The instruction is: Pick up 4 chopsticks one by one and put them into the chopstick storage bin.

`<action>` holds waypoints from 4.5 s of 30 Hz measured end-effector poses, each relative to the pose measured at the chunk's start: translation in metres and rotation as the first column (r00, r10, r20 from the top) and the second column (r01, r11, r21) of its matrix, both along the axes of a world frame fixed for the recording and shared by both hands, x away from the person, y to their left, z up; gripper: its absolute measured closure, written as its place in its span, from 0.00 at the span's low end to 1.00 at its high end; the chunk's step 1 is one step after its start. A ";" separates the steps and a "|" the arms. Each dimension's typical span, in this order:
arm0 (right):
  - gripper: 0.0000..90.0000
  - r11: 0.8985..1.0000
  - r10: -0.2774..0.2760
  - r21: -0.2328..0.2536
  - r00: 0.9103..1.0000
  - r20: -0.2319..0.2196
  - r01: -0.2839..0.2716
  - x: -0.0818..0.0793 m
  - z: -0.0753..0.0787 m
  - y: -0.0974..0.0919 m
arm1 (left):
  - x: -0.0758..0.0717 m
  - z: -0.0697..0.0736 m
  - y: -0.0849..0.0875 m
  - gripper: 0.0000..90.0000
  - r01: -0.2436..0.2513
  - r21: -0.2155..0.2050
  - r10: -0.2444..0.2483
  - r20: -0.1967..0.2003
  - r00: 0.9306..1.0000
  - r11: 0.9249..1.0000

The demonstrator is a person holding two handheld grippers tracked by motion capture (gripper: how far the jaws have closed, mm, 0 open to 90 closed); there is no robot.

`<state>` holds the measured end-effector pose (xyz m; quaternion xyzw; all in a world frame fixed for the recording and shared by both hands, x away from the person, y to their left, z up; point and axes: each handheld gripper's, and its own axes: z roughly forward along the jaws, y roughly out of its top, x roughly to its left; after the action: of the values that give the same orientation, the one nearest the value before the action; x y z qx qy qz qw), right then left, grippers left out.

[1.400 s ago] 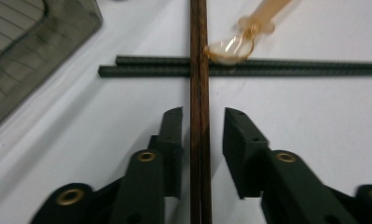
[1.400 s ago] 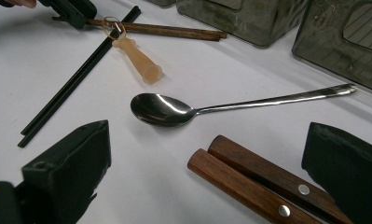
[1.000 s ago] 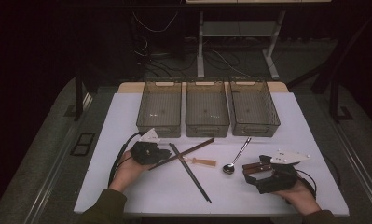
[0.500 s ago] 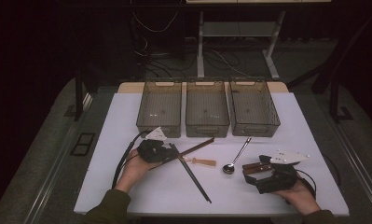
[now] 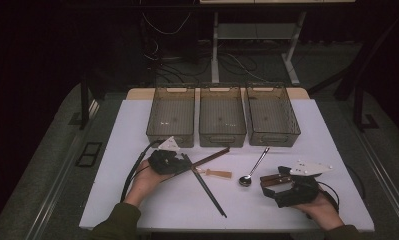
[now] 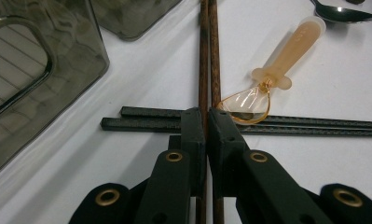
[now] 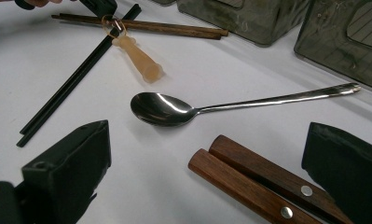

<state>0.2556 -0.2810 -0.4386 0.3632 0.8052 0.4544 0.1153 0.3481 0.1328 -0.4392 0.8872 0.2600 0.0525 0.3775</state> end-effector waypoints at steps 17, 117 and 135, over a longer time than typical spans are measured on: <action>0.02 1.000 0.000 0.001 1.000 0.001 0.000 0.000 0.000 0.000 | 0.001 -0.006 -0.004 0.89 0.009 0.063 -0.011 0.045 0.999 0.998; 0.02 0.999 -0.025 -0.030 1.000 -0.002 0.025 0.002 -0.004 0.004 | -0.016 0.056 0.039 0.94 -0.010 -0.176 0.029 0.107 0.994 0.984; 0.02 0.999 -0.025 -0.031 1.000 -0.005 0.024 0.002 -0.004 0.004 | -0.007 0.054 0.060 0.94 -0.136 -0.166 0.156 0.114 0.981 0.977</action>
<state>0.2571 -0.2772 -0.4427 0.3724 0.8080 0.4393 0.1243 0.3411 0.1926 -0.3854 0.8280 0.3034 0.1156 0.4572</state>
